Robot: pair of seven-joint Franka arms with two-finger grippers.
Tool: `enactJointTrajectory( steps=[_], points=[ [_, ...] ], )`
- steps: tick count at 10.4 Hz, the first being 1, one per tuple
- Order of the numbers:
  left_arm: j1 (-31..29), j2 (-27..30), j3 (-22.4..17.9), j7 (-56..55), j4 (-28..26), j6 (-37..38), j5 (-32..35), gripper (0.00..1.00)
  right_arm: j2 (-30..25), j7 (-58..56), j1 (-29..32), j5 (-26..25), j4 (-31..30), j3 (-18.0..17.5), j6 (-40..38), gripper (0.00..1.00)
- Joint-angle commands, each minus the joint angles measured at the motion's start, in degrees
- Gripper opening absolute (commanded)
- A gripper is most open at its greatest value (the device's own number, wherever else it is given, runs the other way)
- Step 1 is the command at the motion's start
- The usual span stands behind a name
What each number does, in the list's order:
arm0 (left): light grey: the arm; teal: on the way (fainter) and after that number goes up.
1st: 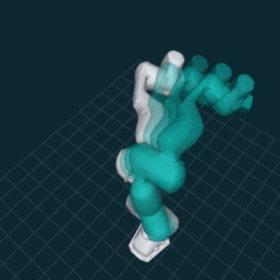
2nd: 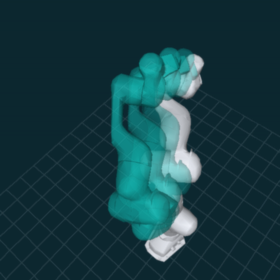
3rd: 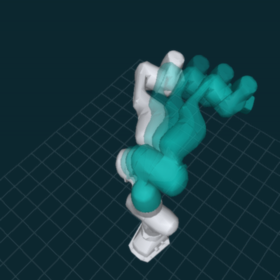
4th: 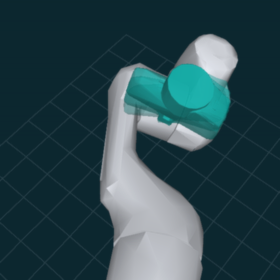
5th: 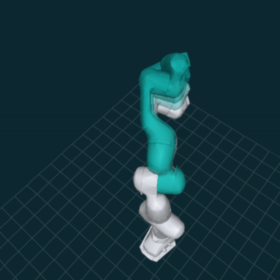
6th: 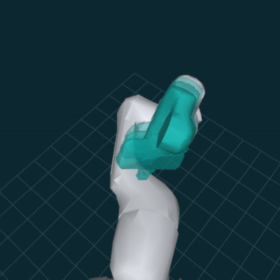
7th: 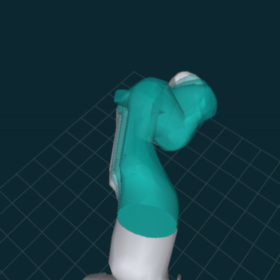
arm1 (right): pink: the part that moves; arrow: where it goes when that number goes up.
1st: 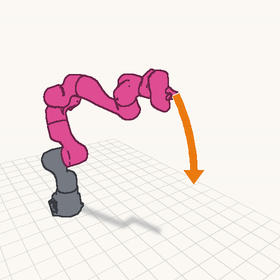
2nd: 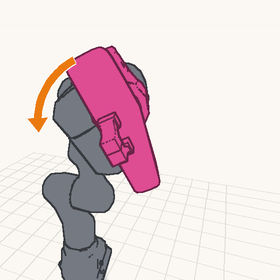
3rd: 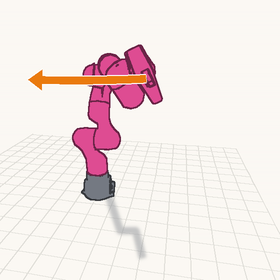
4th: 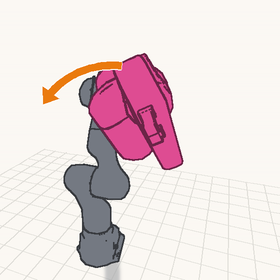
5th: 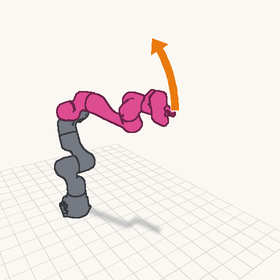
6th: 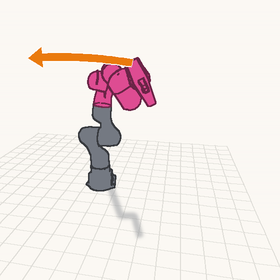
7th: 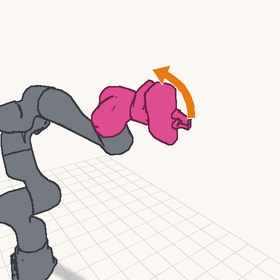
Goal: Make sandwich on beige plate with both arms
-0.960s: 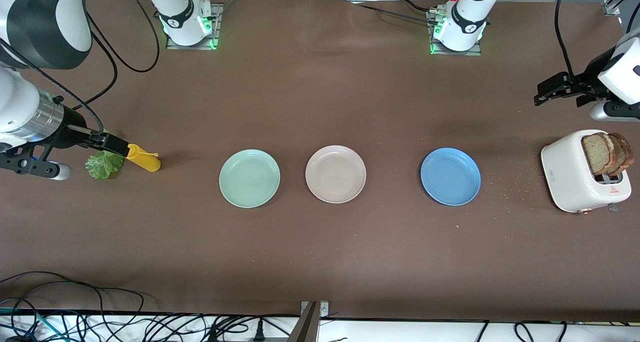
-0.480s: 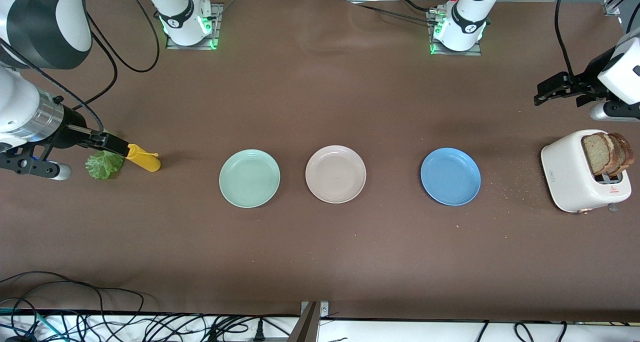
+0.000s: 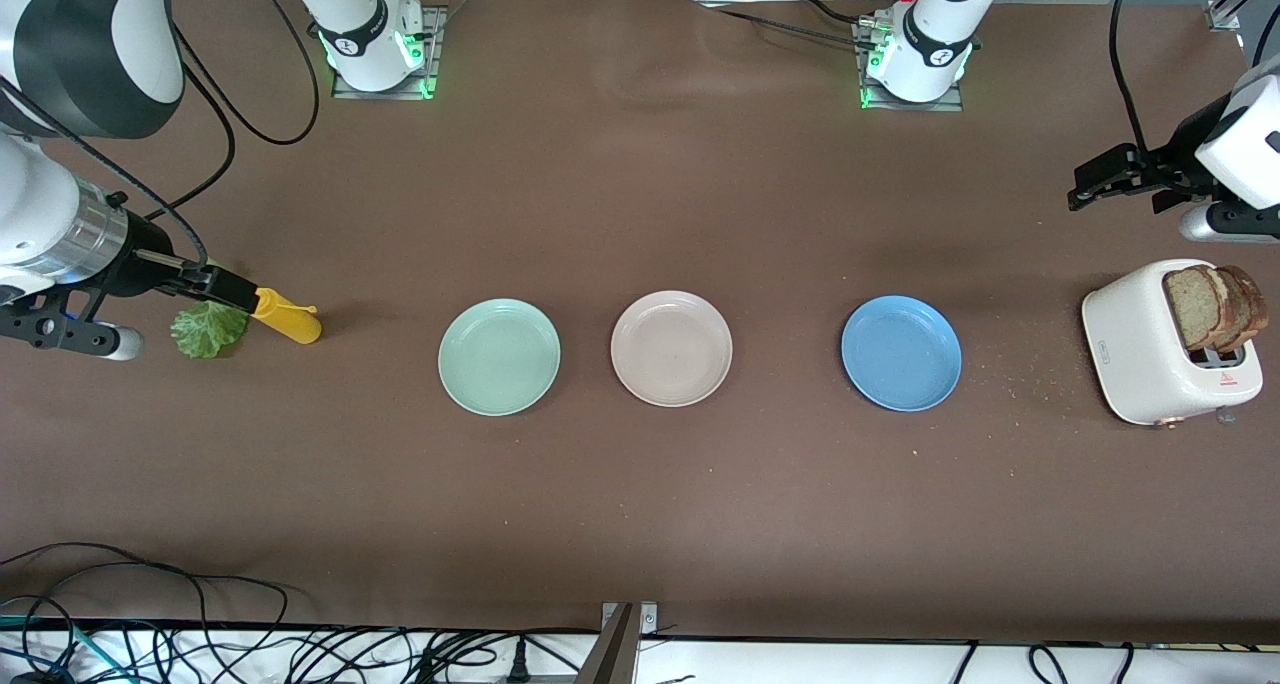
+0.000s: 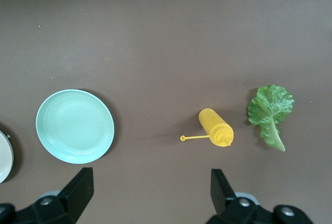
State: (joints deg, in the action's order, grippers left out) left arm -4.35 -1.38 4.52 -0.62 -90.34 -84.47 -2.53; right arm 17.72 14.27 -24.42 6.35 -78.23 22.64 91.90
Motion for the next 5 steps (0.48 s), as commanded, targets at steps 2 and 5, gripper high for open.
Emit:
enactJointTrajectory(
  steps=[2, 5],
  points=[
    [0.13, -0.81, -0.03, 1.14, 1.66, 1.24, 1.65, 1.0, 0.74, 0.32, 0.07, 0.86, 1.68, 0.04, -1.28, 1.0],
    [0.13, -0.81, -0.03, 1.23, 1.74, 1.24, 2.35, 1.0, 0.74, 0.32, 0.07, 0.86, 1.68, 0.04, -1.28, 1.0]
  ],
)
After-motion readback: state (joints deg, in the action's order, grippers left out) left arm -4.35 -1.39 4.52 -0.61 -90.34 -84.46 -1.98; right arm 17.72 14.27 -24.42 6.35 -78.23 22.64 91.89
